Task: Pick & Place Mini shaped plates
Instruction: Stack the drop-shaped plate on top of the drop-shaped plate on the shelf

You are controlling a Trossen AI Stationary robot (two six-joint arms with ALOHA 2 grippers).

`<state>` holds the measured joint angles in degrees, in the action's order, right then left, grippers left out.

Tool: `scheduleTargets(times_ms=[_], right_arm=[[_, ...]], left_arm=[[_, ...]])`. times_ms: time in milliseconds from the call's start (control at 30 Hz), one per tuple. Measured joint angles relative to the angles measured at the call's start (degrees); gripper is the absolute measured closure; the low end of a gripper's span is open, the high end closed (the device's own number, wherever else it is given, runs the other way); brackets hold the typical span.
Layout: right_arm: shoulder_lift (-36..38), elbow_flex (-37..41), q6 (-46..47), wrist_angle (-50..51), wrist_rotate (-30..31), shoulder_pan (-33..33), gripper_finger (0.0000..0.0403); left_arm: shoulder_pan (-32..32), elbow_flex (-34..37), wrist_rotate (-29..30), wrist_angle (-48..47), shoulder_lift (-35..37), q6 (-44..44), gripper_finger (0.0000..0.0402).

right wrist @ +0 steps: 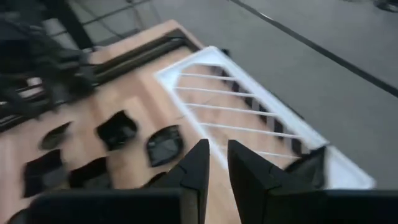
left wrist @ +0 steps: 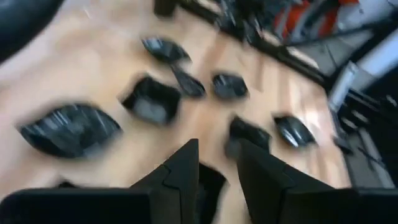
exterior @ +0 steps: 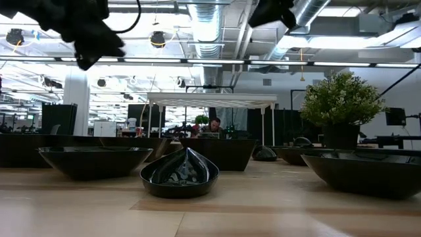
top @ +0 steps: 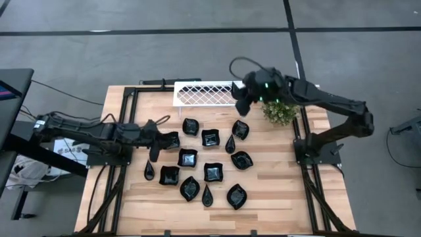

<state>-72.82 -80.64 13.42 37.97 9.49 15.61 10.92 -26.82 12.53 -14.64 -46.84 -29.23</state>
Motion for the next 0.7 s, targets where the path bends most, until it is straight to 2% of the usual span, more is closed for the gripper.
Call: scheduleTargets(times_ms=[133,267,467,700], right_arm=[[1.3,1.23,0.41,-0.32,3.09,-6.19,0.0349],[1.75,1.64,1.7,-0.29,4.11,-11.11,0.0349],[1.31,1.71,2.24,-0.24,4.09,-17.53,0.0349],[1.32,1.75,3.98,-0.28,4.77,-22.19,0.0349]], left_arm=[[4.22,-1.57,-4.02,-9.68,0.02,-5.4,0.0294],[10.06,-3.56,-5.41,-18.5,-1.05,-11.44,0.0294],[18.69,-7.78,-10.07,-20.54,-5.29,-24.91,0.0294],[26.4,-11.31,-10.63,-21.45,-12.23,-31.5,0.0294]])
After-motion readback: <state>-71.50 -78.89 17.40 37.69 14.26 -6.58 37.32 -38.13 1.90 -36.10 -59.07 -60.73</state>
